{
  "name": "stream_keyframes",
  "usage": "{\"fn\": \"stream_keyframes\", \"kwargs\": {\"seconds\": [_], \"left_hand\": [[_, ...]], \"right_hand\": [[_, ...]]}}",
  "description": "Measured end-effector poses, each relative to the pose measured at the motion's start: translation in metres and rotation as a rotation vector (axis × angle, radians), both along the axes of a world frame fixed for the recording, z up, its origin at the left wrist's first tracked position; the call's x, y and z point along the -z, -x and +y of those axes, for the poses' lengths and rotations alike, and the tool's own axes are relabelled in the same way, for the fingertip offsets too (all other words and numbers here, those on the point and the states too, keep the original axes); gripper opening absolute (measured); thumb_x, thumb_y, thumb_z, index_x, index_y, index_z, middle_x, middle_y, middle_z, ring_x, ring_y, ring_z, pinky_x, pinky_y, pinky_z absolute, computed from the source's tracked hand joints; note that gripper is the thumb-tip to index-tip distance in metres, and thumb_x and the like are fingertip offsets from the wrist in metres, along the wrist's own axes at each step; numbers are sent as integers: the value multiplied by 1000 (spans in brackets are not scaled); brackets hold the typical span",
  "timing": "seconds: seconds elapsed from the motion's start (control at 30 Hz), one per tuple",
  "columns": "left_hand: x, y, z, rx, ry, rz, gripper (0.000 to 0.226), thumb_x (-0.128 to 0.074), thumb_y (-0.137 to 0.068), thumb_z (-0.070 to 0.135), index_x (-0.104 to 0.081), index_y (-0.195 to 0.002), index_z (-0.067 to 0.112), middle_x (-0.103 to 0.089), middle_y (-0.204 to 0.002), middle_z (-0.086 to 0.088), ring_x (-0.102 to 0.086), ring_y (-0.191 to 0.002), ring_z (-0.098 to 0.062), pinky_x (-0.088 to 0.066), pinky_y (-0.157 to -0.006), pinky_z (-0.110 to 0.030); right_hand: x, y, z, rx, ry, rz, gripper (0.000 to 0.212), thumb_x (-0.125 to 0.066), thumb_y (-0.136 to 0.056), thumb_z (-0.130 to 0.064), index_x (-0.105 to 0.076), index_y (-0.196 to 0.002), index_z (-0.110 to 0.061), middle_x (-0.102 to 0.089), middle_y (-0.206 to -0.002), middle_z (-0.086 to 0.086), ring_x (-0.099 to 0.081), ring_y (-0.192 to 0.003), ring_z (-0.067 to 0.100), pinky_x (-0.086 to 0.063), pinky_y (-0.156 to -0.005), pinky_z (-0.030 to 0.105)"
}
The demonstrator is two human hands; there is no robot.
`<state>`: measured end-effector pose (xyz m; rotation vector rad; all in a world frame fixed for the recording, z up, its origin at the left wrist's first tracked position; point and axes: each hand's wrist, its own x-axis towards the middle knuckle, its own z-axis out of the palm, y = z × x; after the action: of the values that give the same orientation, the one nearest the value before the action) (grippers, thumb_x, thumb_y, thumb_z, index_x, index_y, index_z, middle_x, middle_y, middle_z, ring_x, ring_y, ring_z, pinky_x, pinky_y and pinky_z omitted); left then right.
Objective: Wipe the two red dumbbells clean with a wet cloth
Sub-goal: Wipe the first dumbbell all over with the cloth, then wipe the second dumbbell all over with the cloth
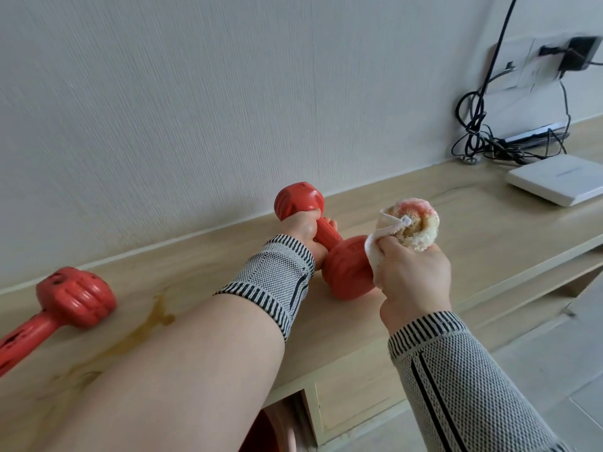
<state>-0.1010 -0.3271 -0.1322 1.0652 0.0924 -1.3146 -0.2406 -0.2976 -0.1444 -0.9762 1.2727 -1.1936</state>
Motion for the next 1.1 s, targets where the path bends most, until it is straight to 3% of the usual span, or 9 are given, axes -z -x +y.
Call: {"fn": "stream_keyframes", "kwargs": {"seconds": [0.17,0.27,0.4,0.5,0.57,0.77,0.9,1.03,1.1], "left_hand": [[-1,4,-4,0,7,-16,16,-58,-97,13,-53,-91,0,-54,-81,-7,-56,-69,-18,-49,-67,-29],[-5,6,-1,24,-11,-55,17,-59,-97,15,-54,-105,0,-55,-82,-7,-58,-71,-18,-51,-66,-31],[-2,2,3,76,-88,-243,38,-64,-93,19,-52,-127,3,-62,-99,-8,-63,-91,-20,-54,-92,-34],[-9,-1,19,124,-83,-297,47,-66,-91,17,-49,-134,7,-67,-108,-11,-67,-99,-23,-52,-92,-41],[-18,-3,31,157,-126,-456,53,-66,-91,21,-46,-139,10,-64,-117,-7,-61,-107,-22,-47,-92,-40],[-56,-8,81,64,-60,-778,30,-70,-85,42,-67,-98,15,-65,-95,0,-62,-88,-16,-49,-72,-34],[-75,-6,119,368,79,-793,66,-73,-58,68,-68,-100,17,-72,-96,-1,-67,-93,-21,-50,-83,-42],[-76,-11,146,303,76,-853,42,-77,-78,36,-69,-110,10,-73,-90,-4,-68,-83,-20,-56,-78,-38],[-76,-27,164,163,99,-789,24,-71,-85,20,-71,-107,10,-75,-90,-7,-71,-83,-22,-58,-75,-36]], "right_hand": [[-3,2,-1,11,-13,-28,9,-67,-85,-8,-61,-88,-14,-60,-75,-3,-57,-65,9,-44,-52,19],[-5,4,-1,26,-29,-22,8,-67,-85,-12,-63,-92,-15,-62,-78,-4,-58,-68,7,-44,-53,17],[-14,3,5,63,36,-74,13,-66,-83,-14,-65,-96,-17,-64,-82,-4,-62,-75,12,-49,-62,25],[-22,-1,11,85,147,-53,16,-67,-79,-20,-65,-95,-23,-65,-82,-8,-61,-76,9,-52,-67,30],[-27,-3,14,75,217,-1,18,-68,-79,-20,-64,-96,-25,-65,-83,-10,-61,-76,8,-53,-70,31],[-37,-5,29,12,326,352,30,-67,-83,-27,-56,-111,-21,-61,-100,-2,-58,-87,17,-47,-77,31],[-45,-12,52,-71,522,553,41,-65,-82,-24,-52,-120,-18,-54,-106,0,-51,-87,18,-37,-75,29],[-50,-31,79,-364,656,505,62,-68,-67,-52,-52,-119,-23,-54,-109,-5,-56,-95,13,-42,-81,27],[-55,-40,89,-585,507,214,75,-76,-60,-56,-52,-125,-27,-62,-114,-4,-62,-105,13,-49,-90,33]]}}
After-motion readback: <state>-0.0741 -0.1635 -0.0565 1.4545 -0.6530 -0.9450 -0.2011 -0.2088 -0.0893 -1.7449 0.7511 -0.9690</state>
